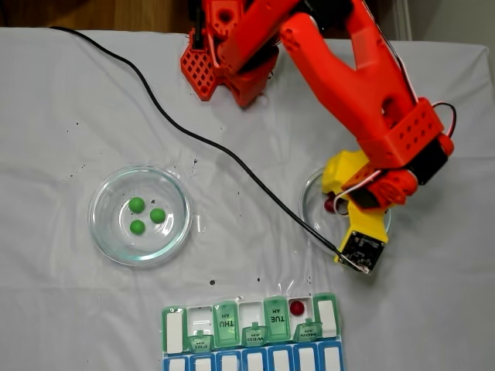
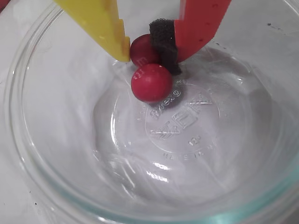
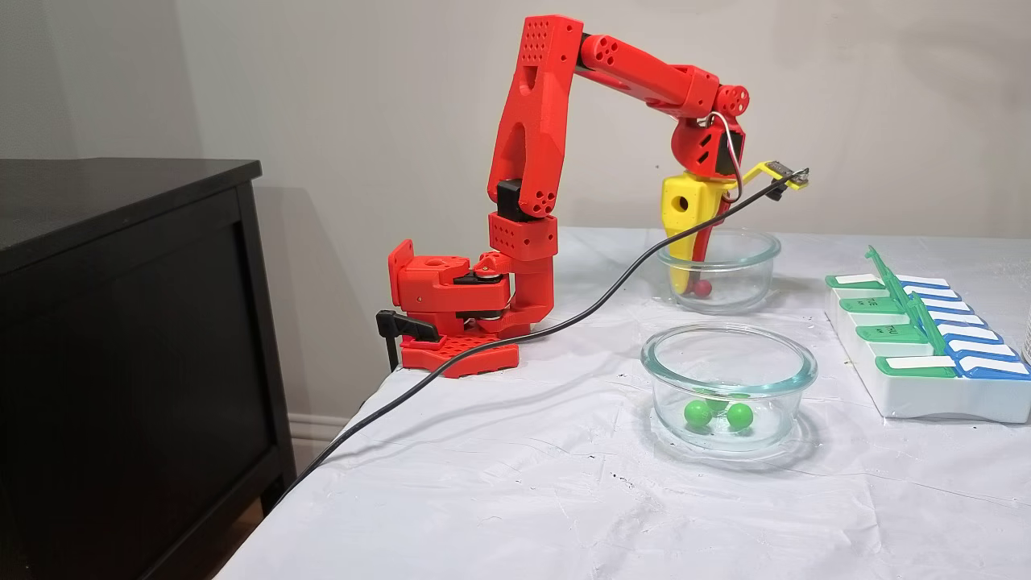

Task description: Sort medicines into box.

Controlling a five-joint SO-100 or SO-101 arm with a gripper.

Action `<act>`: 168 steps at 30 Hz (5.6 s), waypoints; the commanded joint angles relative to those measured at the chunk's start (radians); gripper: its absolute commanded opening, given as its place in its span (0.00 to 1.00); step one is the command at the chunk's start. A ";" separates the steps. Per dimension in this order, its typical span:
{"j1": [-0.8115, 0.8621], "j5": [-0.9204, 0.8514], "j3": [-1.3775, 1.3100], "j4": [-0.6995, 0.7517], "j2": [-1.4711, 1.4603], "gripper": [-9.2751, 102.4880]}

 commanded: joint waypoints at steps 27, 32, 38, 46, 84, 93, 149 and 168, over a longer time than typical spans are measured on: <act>0.399 0.218 0.052 -0.345 0.499 0.08; 0.572 0.143 0.034 -0.416 0.483 0.08; 0.712 0.137 0.005 -0.471 0.390 0.08; 0.695 0.147 0.072 -0.543 0.416 0.08; 0.690 0.121 0.164 -0.971 0.163 0.21; 0.681 0.104 0.181 -0.971 0.166 0.28; 0.167 -0.094 0.236 -0.279 0.382 0.24; 0.132 -0.064 0.236 -0.291 0.296 0.28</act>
